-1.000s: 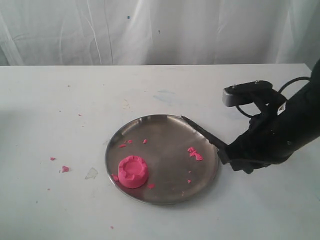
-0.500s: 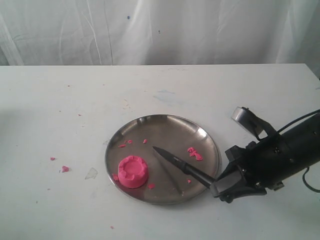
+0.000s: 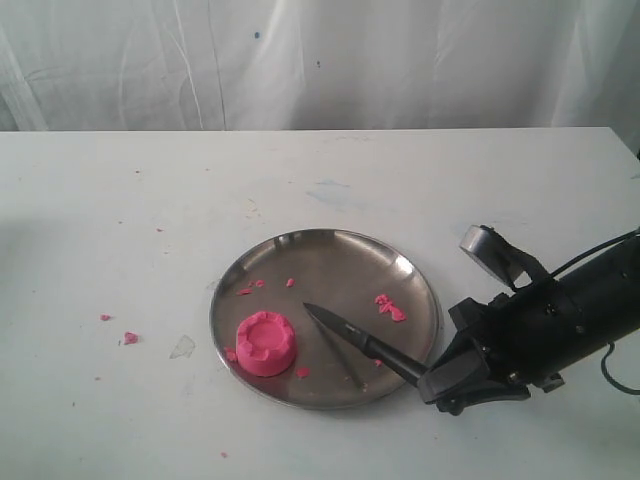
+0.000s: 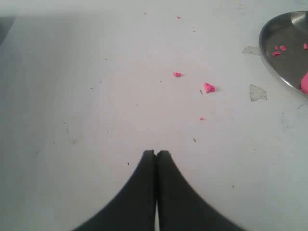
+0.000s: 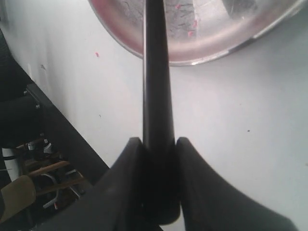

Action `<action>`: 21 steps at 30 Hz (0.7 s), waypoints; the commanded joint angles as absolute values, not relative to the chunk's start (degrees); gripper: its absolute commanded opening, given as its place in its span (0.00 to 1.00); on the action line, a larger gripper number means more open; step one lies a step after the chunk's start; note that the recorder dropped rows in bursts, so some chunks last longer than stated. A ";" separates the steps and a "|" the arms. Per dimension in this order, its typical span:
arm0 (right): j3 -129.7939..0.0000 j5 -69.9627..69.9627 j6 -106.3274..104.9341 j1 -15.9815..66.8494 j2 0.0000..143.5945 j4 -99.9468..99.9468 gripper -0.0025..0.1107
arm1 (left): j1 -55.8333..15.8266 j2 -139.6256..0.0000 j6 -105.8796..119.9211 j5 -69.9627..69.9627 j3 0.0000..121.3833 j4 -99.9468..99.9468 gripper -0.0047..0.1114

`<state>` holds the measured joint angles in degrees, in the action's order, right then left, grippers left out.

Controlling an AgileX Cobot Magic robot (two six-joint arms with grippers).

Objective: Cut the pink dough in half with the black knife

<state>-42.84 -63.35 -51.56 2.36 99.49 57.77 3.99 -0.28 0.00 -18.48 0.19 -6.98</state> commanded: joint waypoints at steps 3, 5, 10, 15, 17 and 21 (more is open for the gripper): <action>-42.55 -64.05 -55.29 2.24 99.56 58.51 0.02 | 3.99 0.00 0.00 -18.90 0.00 -7.02 0.04; -42.55 -63.93 -56.52 2.24 99.56 58.10 0.02 | 3.99 0.00 0.00 -18.90 0.00 -7.02 0.04; -43.71 -62.89 -56.63 2.24 99.35 58.65 0.02 | 3.99 0.00 0.00 -18.90 0.00 -7.02 0.04; -44.94 -62.72 -58.29 2.24 91.59 63.94 0.02 | 3.99 0.00 0.00 -18.90 0.00 -7.02 0.04; -44.74 -62.62 -58.86 2.24 86.76 65.11 0.02 | 3.99 0.00 0.00 -18.90 0.00 -7.02 0.04; -44.59 -62.07 -62.57 2.24 72.39 67.44 0.02 | 3.99 0.00 0.00 -18.90 0.00 -7.02 0.04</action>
<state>-44.63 -61.87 -59.89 2.36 79.12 65.68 3.99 -0.28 0.00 -18.48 0.19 -6.98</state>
